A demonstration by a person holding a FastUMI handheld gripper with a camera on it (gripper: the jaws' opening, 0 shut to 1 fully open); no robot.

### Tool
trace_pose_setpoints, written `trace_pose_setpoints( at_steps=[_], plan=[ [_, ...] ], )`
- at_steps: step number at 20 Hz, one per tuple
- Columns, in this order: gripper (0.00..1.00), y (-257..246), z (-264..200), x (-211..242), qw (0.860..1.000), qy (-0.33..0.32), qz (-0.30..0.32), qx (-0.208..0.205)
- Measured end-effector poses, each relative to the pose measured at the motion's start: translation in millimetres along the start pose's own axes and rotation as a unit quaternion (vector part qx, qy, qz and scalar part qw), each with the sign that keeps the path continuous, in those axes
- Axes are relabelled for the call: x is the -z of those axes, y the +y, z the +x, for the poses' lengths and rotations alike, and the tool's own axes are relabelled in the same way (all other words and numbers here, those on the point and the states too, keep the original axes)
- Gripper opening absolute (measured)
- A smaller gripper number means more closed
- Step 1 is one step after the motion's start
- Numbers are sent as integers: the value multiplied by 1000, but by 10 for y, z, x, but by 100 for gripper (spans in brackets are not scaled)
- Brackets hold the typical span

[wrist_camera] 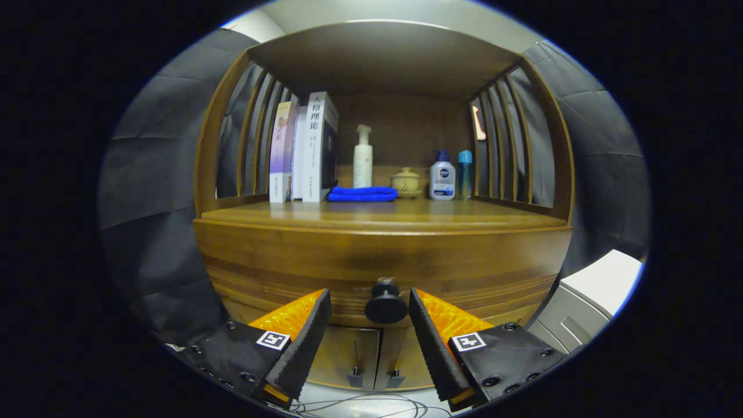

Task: Pull open the drawer, take out the items inside it, and place them on the countertop above the cabinet.

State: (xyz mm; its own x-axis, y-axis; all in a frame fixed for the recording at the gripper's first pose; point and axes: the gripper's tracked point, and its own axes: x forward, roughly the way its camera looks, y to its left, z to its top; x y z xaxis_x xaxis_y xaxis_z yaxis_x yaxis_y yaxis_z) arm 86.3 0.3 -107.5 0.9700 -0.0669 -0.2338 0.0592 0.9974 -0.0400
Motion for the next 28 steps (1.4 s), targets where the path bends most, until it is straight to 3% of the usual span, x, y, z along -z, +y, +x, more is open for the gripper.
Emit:
trace_pose_setpoints(
  at_steps=[1, 8, 11, 12, 13, 28],
  plan=[
    [86, -24, 36, 41, 1000, 12, 4, 2],
    [52, -98, 261, 174, 997, 66, 44, 8],
    [36, -95, 272, 198, 995, 80, 51, -10],
    [36, -103, 251, 202, 995, 84, 53, -13],
    [24, -102, 252, 209, 995, 85, 57, -10],
    [24, -101, -698, 387, 994, 98, 44, -18]
  ],
)
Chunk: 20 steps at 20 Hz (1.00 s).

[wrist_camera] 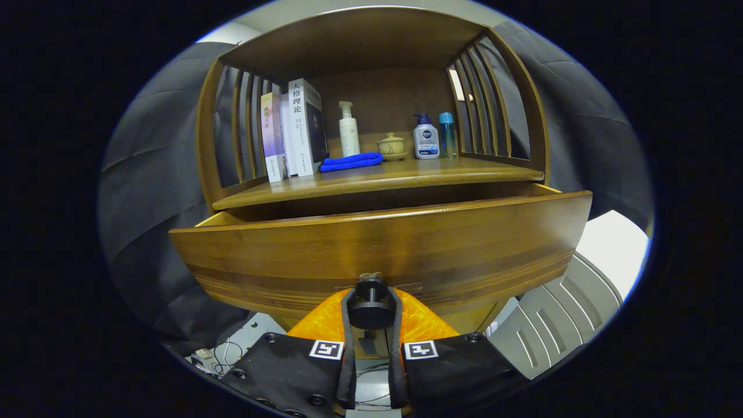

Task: Pull open the drawer, take out the items inside it, and place them on the countertop above the cabinet.

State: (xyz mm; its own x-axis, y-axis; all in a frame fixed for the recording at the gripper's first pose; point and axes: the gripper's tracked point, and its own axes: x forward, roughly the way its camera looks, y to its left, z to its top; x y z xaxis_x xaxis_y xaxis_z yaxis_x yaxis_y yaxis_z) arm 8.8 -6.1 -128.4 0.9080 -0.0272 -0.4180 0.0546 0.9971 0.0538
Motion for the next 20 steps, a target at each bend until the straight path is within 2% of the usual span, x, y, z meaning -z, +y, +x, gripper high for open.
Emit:
trace_pose_setpoints(
  at_steps=[14, 16, 20],
  plan=[
    [24, 42, -504, 283, 999, 37, -11, -23],
    [28, 46, -538, 281, 998, 47, -2, -31],
    [51, 46, -636, 128, 999, 19, -15, -39]
  ],
)
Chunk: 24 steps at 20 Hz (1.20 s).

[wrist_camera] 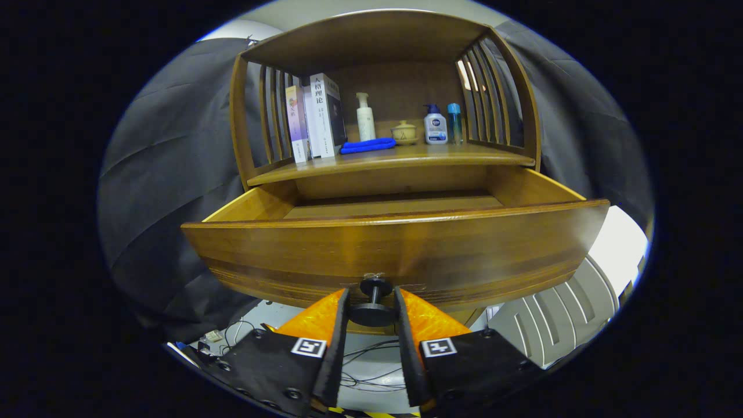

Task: Pull open the drawer, take out the items inside it, and place them on the countertop above the cabinet.

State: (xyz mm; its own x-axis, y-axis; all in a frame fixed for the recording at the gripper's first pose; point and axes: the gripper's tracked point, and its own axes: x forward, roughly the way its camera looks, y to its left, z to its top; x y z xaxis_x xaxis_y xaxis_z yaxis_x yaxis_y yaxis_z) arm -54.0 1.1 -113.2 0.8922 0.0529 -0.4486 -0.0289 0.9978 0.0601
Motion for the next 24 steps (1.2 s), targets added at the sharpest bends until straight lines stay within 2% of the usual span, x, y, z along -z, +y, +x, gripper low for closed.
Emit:
trace_pose_setpoints(
  at_steps=[4, 7, 12, 18, 24],
  plan=[
    [79, 67, -232, -354, 997, -56, -44, -9],
    [100, 148, -373, -641, 995, -80, -51, -25],
    [99, 121, -290, -1113, 996, -76, -26, -47],
    [98, 28, 233, -1127, 998, 24, 11, -52],
    [98, 51, 657, -959, 993, 104, -25, -41]
  ],
)
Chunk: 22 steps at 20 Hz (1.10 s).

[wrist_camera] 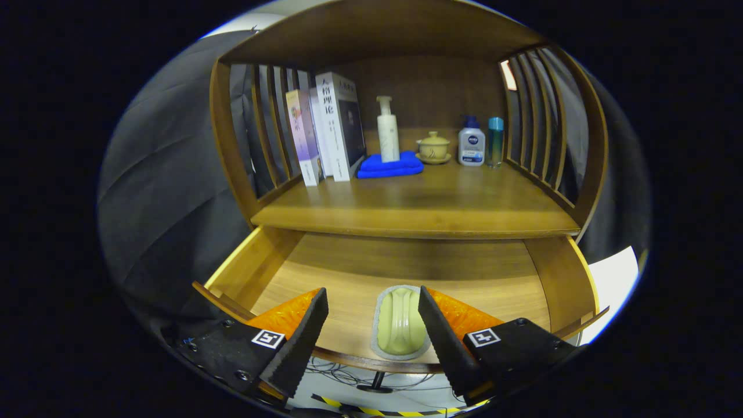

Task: Pull open the drawer, take out the items inside it, and place them on the countertop above the cabinet.

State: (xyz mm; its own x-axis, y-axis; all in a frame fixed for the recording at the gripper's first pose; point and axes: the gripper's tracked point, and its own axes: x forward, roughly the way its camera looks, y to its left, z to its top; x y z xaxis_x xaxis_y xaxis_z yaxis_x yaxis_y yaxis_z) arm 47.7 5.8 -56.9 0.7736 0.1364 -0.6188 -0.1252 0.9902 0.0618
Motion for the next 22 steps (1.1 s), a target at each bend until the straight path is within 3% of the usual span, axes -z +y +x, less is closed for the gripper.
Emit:
trace_pose_setpoints(
  at_steps=[11, 14, 17, 22],
  plan=[
    [96, -176, 442, 295, 996, 80, 15, 36],
    [88, -149, 497, 348, 995, 95, 16, 34],
    [73, -98, 535, 406, 993, 110, 35, 26],
    [25, -171, 569, 403, 993, 103, 36, 39]
  ],
)
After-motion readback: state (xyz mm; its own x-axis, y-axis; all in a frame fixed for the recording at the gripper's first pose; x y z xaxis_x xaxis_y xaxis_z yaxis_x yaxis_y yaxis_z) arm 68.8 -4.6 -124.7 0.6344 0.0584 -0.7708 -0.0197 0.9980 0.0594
